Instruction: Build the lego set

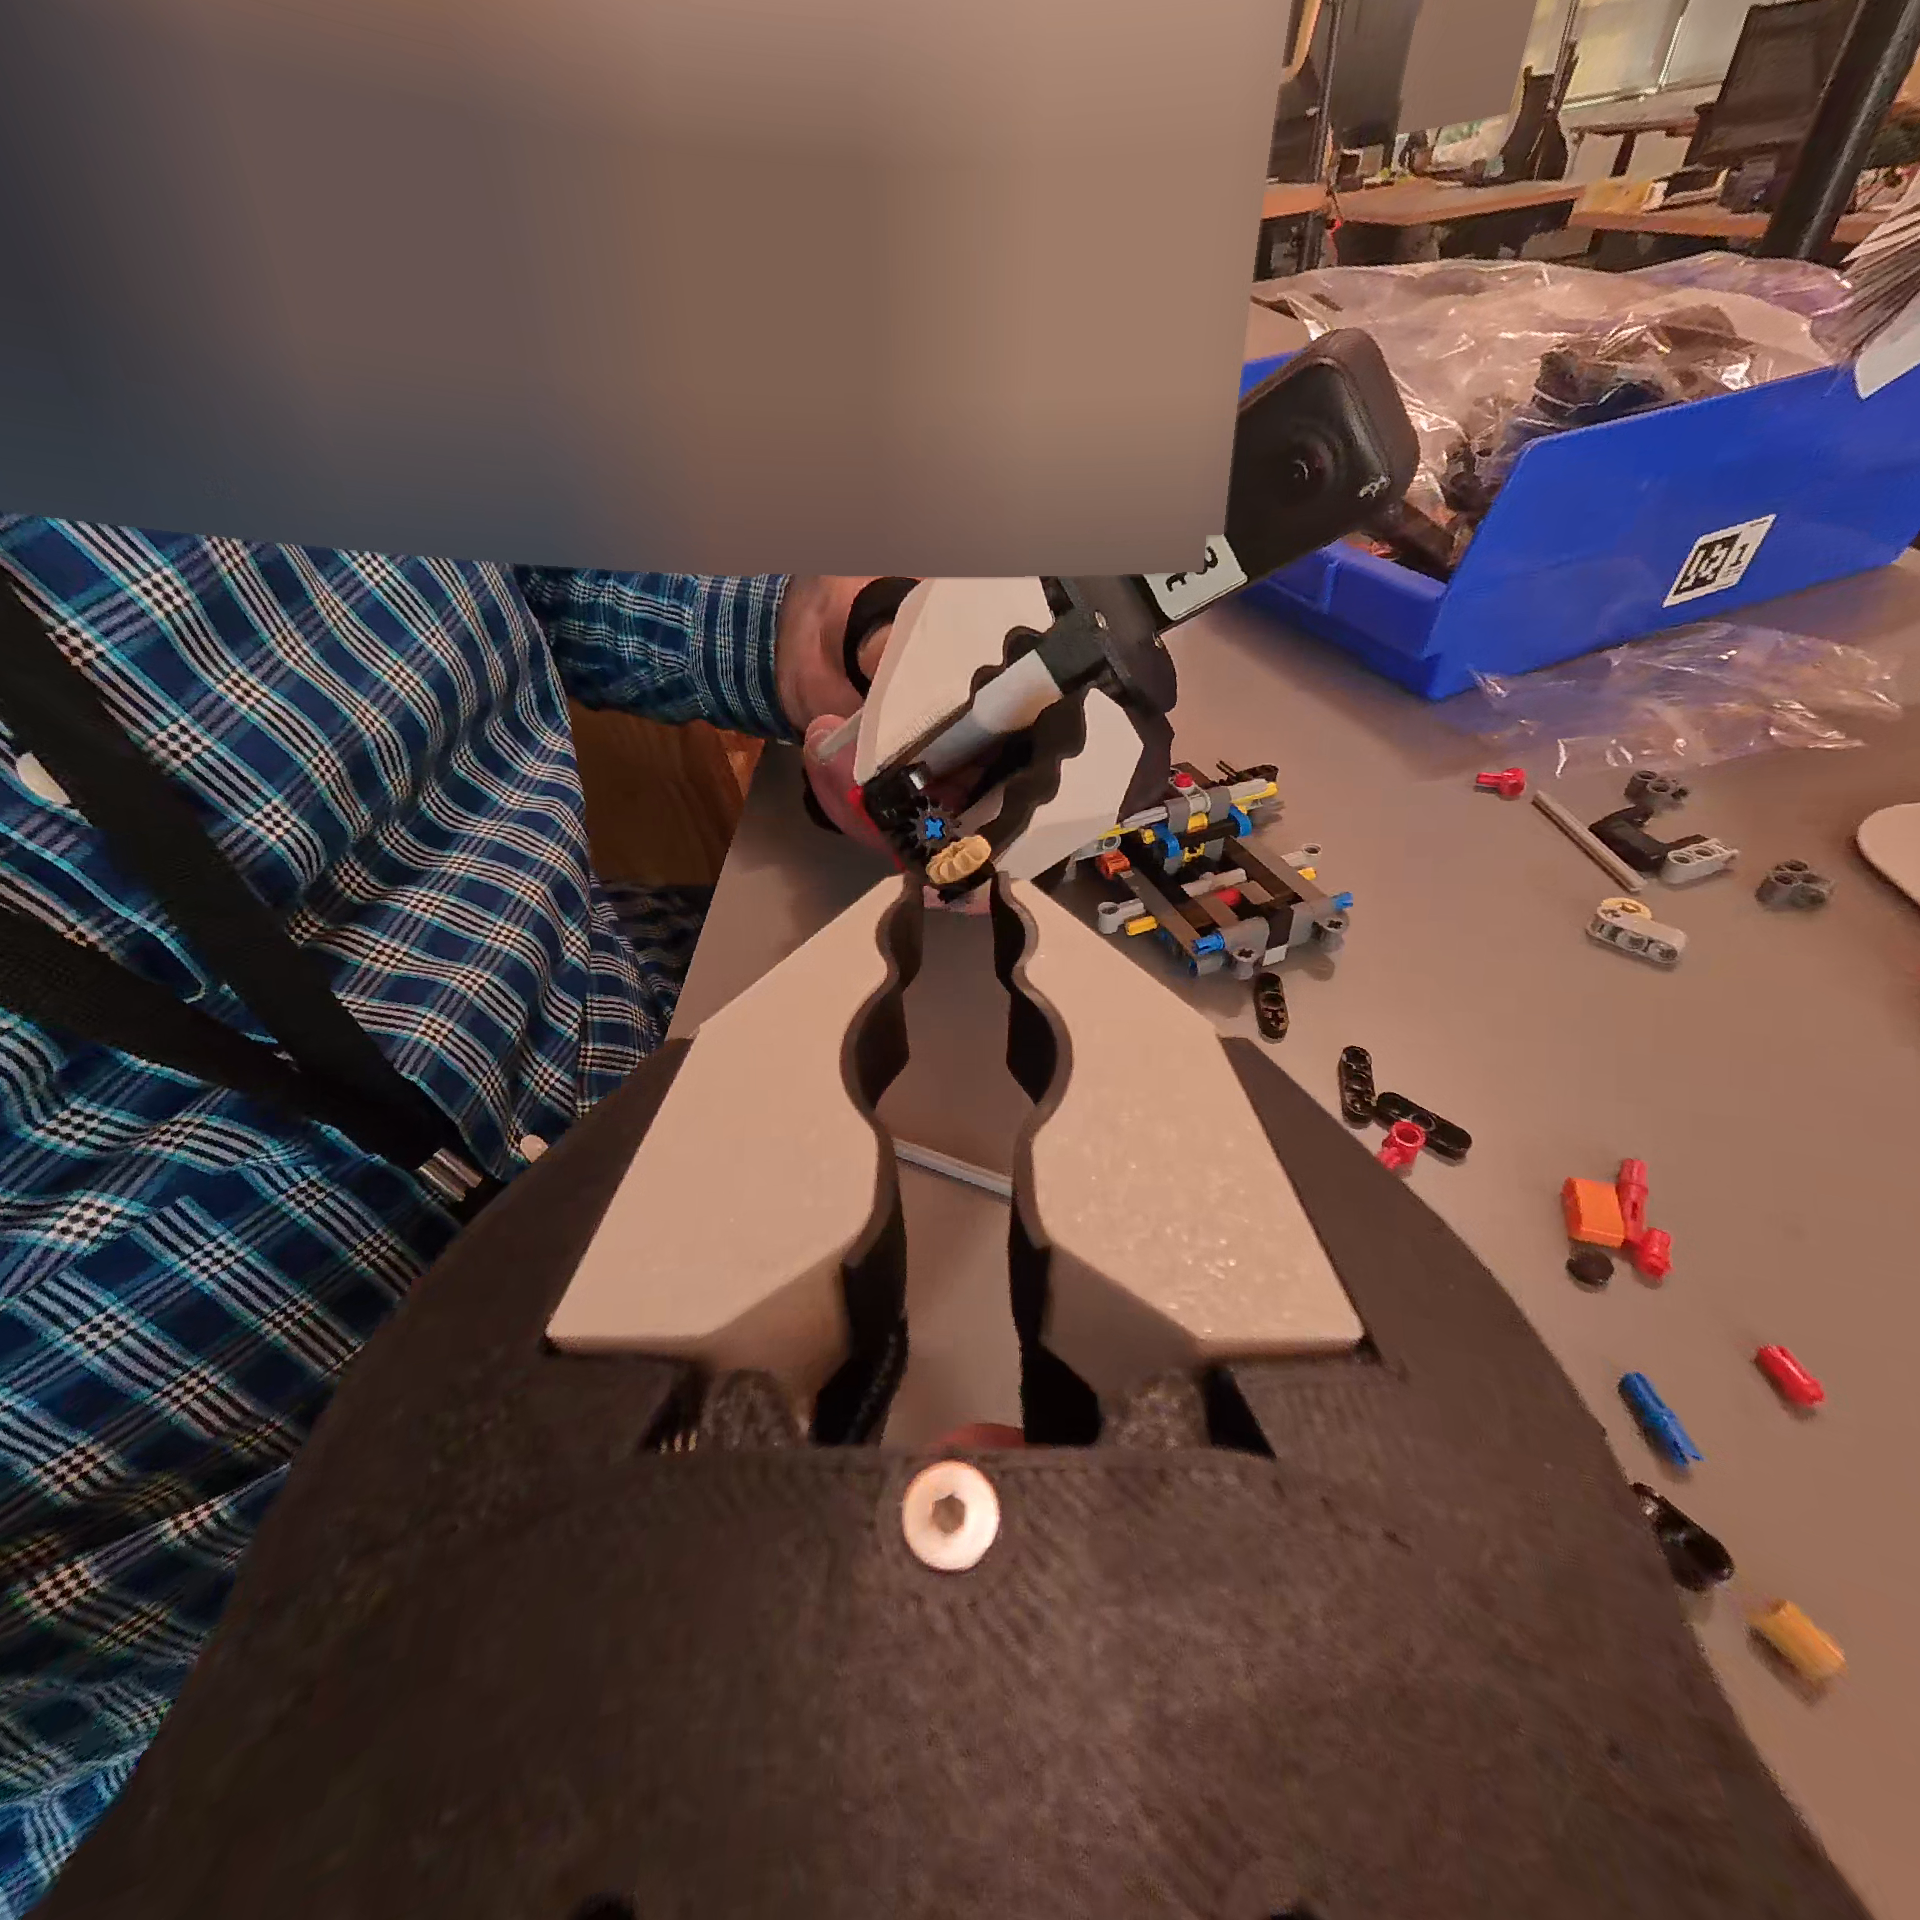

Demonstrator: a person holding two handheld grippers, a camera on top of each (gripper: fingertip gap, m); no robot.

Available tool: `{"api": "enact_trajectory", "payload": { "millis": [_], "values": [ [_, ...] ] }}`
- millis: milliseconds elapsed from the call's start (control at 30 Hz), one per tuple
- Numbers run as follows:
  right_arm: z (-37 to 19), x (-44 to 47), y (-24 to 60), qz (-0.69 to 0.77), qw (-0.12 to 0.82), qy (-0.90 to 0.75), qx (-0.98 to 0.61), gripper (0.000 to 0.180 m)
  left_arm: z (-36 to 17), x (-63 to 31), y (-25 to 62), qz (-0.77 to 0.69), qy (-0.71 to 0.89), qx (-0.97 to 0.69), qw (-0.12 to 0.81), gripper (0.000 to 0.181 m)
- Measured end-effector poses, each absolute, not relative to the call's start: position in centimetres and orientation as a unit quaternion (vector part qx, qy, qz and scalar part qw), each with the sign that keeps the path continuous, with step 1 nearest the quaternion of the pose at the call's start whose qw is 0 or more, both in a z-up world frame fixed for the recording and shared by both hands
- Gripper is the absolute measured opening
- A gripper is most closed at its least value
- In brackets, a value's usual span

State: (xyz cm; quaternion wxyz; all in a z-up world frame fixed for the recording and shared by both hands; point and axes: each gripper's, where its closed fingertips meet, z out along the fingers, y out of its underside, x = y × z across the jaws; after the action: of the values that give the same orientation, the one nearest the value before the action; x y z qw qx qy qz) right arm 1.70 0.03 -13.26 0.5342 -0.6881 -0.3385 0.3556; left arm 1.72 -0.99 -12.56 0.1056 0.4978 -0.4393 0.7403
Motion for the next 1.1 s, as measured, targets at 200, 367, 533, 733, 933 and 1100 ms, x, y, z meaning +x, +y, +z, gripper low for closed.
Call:
{"api": "enact_trajectory", "payload": {
  "millis": [200, 367, 533, 733, 933, 1100],
  "values": [
    [-13.26, 1.65, -0.04, 0.365, 0.531, -0.339, -0.685, 0.008, -12.47, 1.71, -1.15, 0.743, -0.439, 0.494, 0.109, 0.022],
    [-13.36, 1.62, -0.22, 0.377, 0.525, -0.34, -0.683, 0.006, -12.56, 1.66, -1.26, 0.742, -0.441, 0.493, 0.11, 0.023],
    [-13.56, 1.58, -0.4, 0.384, 0.515, -0.345, -0.684, 0.005, -12.79, 1.59, -1.46, 0.734, -0.454, 0.493, 0.107, 0.022],
    [-13.77, 1.53, -0.58, 0.386, 0.509, -0.351, -0.685, 0.005, -13.02, 1.54, -1.71, 0.723, -0.474, 0.493, 0.096, 0.023],
    [-13.84, 1.4, -0.51, 0.392, 0.506, -0.345, -0.686, 0.006, -12.87, 1.71, -1.73, 0.731, -0.463, 0.491, 0.106, 0.023],
    [-14.01, 1.57, -0.55, 0.392, 0.5, -0.342, -0.692, 0.005, -12.76, 1.81, -1.8, 0.74, -0.449, 0.489, 0.111, 0.022]
  ]
}}
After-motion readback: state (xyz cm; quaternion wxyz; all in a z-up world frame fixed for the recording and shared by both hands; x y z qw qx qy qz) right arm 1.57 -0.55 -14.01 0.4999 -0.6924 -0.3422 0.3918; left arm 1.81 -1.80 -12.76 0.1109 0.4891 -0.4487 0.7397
